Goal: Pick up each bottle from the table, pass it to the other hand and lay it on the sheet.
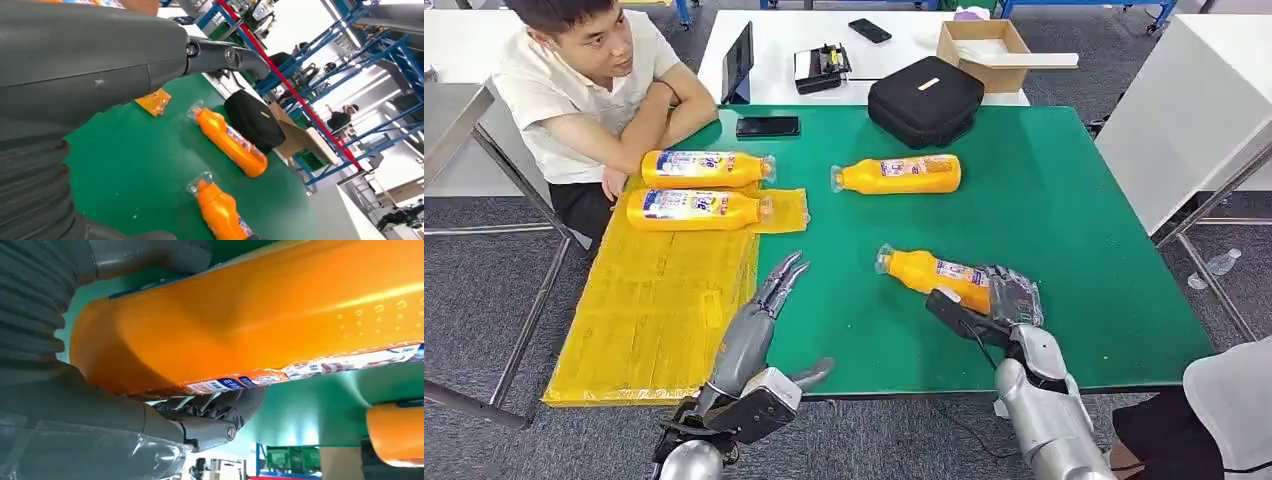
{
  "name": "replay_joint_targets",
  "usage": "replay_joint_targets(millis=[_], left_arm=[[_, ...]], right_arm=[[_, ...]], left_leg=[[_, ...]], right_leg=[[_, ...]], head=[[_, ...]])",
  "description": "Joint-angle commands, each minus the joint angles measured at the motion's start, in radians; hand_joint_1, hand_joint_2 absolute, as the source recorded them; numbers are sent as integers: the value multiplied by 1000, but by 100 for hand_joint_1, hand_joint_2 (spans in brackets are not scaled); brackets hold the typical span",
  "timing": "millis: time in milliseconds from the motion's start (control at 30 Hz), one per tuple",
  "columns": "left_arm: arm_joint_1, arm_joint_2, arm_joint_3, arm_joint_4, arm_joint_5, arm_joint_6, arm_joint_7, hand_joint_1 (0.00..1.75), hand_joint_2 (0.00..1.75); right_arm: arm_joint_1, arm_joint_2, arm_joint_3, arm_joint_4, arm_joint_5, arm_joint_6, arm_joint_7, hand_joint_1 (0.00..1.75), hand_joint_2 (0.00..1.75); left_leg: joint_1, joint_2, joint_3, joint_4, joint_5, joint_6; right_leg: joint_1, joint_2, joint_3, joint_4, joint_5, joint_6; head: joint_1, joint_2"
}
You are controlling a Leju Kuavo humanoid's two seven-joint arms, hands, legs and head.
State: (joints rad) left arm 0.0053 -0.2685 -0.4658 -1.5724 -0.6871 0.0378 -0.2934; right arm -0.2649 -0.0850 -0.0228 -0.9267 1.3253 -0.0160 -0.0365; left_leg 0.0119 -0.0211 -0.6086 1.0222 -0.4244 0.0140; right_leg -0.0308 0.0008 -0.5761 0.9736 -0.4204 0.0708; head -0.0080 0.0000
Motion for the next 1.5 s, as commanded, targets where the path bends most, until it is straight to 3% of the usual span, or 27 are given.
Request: replay_joint_targets(millis=[33,300,333,467,633,867,1167,1267,1500], left_arm=[[-7,-45,-7,63,105,-21,-9,0,175],[32,-80,100,68,355,-58,60,0,175],[35,-79,107,67,384,-59,65,0,175],[47,-81,151,117,631,-63,120,0,175],[35,-81,194,199,825,-73,127,0,175],[39,-76,183,220,850,-79,127,0,175],[-42,-78,155,295,826,-111,112,0,175],[-62,-81,135,256,729,-79,50,0,175],[-79,-81,112,235,716,-75,50,0,175]], right_arm=[[112,5,-102,-3,-341,103,-265,175,175],[218,29,60,-398,-553,140,-266,175,175],[224,33,73,-427,-568,143,-268,175,175],[202,63,132,-511,-635,152,-290,175,175],[141,117,193,-500,-696,164,-315,175,175],[132,116,207,-480,-712,160,-332,175,175],[65,172,356,-393,-722,151,-342,175,175],[86,184,374,-388,-739,151,-340,175,175],[87,195,422,-348,-738,153,-339,175,175]], left_leg=[[1,-3,0,-2,1,0],[1,6,0,-1,-2,0],[1,6,0,-1,-2,0],[0,9,-2,0,-2,0],[0,10,-9,-1,0,0],[0,8,-11,-1,0,0],[1,9,-14,0,0,0],[1,6,-15,0,1,0],[2,6,-14,0,0,0]], right_leg=[[2,-5,2,-3,0,-4],[2,3,3,-2,3,-5],[2,3,8,-2,4,-4],[2,6,6,0,4,-3],[1,7,-1,1,5,-2],[1,5,-1,0,4,-4],[1,7,-4,1,4,-3],[2,3,-5,1,4,-2],[2,3,-4,1,3,-3]], head=[[0,0],[0,0],[0,0],[0,0],[0,0],[0,0],[0,0],[0,0],[0,0]])
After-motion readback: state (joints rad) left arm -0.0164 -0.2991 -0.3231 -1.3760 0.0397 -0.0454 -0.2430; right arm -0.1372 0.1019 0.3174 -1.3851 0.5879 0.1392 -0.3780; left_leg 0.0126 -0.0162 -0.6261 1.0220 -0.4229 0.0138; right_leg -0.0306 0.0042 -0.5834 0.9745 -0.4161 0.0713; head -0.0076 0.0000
